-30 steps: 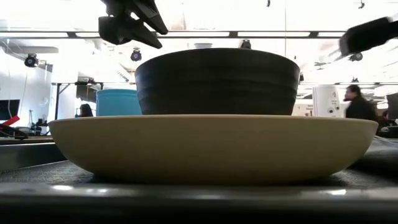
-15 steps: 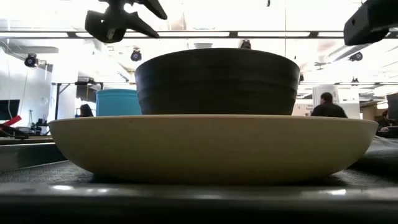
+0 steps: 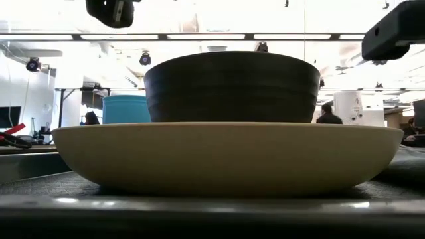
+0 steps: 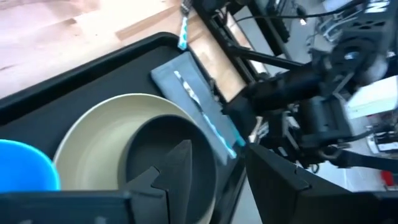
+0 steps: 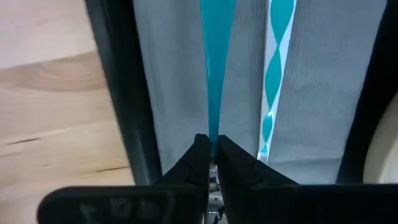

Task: Set up tray
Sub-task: Put the blue spoon to the right side of the white knife on the gray napkin on the black serving tray, then put the white fork to the left side of the white knife on the gray napkin on the black serving tray

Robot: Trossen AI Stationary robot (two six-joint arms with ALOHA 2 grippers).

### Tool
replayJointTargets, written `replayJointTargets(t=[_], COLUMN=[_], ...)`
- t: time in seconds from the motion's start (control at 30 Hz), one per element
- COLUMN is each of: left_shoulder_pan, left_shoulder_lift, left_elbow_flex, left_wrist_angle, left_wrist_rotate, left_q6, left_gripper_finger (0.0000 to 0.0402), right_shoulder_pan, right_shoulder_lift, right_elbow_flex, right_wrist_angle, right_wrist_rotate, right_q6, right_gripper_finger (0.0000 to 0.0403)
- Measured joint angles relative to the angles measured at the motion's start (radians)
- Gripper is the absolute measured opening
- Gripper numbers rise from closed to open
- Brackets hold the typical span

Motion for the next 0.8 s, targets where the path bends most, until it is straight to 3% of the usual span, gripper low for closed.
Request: replayJointTargets(t=[0.3,0.5,0.8], left_shoulder_pan=[-0.003,-0.003,-0.003], left_shoulder_lift=[0.001,0.001,0.002], left_elbow_flex=[0.0,0.0,0.0], left_wrist_angle=[0.023,0.071,0.087], left_wrist_rotate=[-0.004,-0.003,-0.003], left_q6=[-0.027,-0.027,-0.027], left_gripper_finger=[0.0131,0.0131,0.0131], right_shoulder_pan=[-0.004,-0.005,-0.005], right_shoulder_lift=[0.0,0.0,-0.022], right_elbow_flex=[-0.049,-0.08,-0.068], right_wrist_angle=[0.051,0.071,0.069], right_wrist_rotate=[0.051,0.061,0.25], right_q6=[-0.044,-0.019,0.047], right_gripper_finger=[0.0017,0.0044,0.0097])
